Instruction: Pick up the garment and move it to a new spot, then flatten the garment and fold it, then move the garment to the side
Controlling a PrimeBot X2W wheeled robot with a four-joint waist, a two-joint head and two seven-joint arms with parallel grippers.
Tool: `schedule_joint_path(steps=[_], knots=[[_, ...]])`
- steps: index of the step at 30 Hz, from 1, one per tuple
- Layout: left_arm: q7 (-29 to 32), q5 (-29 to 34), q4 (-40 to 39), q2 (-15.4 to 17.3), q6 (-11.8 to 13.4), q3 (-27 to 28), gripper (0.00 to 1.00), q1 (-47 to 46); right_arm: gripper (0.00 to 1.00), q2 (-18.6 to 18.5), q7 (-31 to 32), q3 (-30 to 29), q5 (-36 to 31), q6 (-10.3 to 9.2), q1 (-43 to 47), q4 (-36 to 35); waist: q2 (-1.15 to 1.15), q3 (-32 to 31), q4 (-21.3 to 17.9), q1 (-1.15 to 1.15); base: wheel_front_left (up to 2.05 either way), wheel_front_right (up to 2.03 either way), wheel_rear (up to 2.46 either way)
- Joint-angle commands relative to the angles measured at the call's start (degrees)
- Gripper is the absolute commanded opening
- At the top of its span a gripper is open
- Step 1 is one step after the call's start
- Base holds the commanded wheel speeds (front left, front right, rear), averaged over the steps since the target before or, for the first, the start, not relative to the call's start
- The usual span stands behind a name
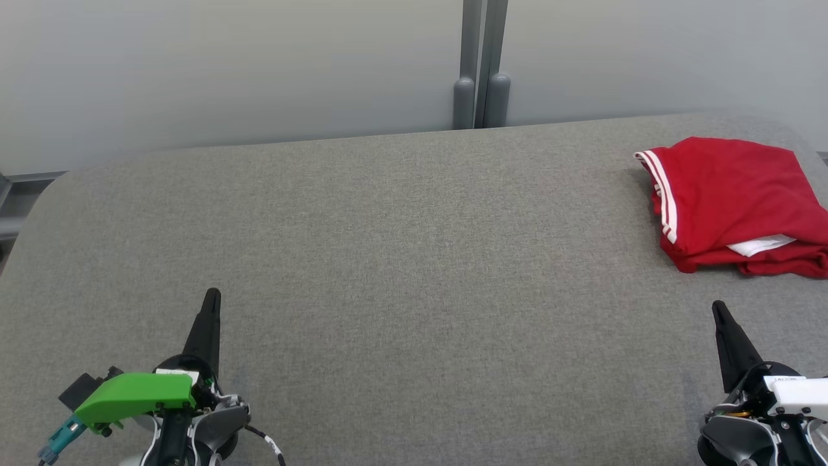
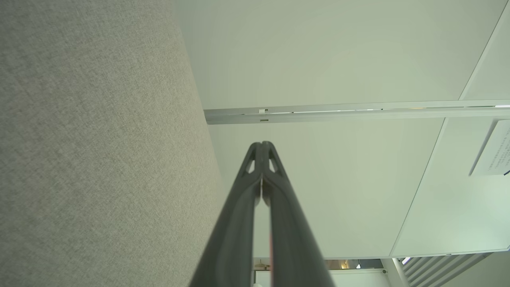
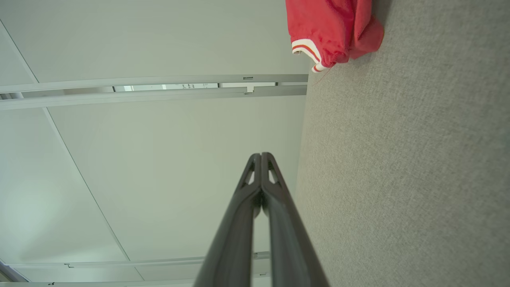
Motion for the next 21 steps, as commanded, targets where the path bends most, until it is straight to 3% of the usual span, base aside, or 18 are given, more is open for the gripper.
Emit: schedule_joint_path(steps=[1,21], knots=[[0.14,-0.27,-0.14,0.03,-0.27,0.09,0.00,-0.70,0.00,-0.24,0.15,-0.13,0.37,0.02,-0.39,-0.29,0.00,0.00,0.00,0.00,0.00,0.00,0.00],[0.13,-0.28,-0.14,0.03,-0.28,0.08,0.00,-0.70,0.00,-0.24,0.15,-0.13,0.37,0.02,-0.39,-0.29,0.00,0.00,0.00,0.00,0.00,0.00,0.00]])
